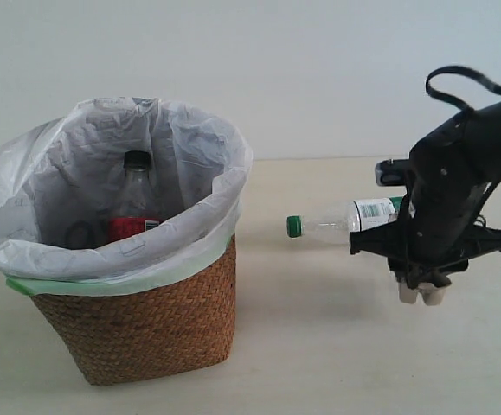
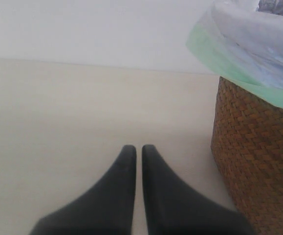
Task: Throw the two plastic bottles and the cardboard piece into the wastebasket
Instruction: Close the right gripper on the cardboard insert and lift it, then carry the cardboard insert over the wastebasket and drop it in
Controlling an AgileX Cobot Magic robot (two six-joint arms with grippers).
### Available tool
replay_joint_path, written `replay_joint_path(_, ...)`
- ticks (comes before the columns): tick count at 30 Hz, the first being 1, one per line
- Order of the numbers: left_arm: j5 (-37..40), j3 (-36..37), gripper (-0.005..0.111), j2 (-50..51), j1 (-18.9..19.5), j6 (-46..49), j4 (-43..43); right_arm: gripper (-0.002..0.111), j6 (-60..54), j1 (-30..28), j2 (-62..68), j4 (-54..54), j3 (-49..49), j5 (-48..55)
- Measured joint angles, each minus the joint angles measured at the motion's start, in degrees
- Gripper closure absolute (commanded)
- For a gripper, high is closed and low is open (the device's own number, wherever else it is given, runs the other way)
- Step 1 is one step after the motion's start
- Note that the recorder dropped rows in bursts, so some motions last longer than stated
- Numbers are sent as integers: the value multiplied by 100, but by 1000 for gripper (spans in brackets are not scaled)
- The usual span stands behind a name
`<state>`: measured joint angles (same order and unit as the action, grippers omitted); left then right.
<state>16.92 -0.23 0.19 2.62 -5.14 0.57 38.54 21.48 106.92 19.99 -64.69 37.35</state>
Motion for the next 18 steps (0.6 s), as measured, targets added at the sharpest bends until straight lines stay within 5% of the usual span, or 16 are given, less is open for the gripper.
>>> replay_joint_path(7,0,0,103,0,0,0,0,87,-585,0,-1095,-324,0,215)
replay_joint_path(18,0,0,103,0,0,0,0,87,-3169,-13,-2301,-3417,9,-211)
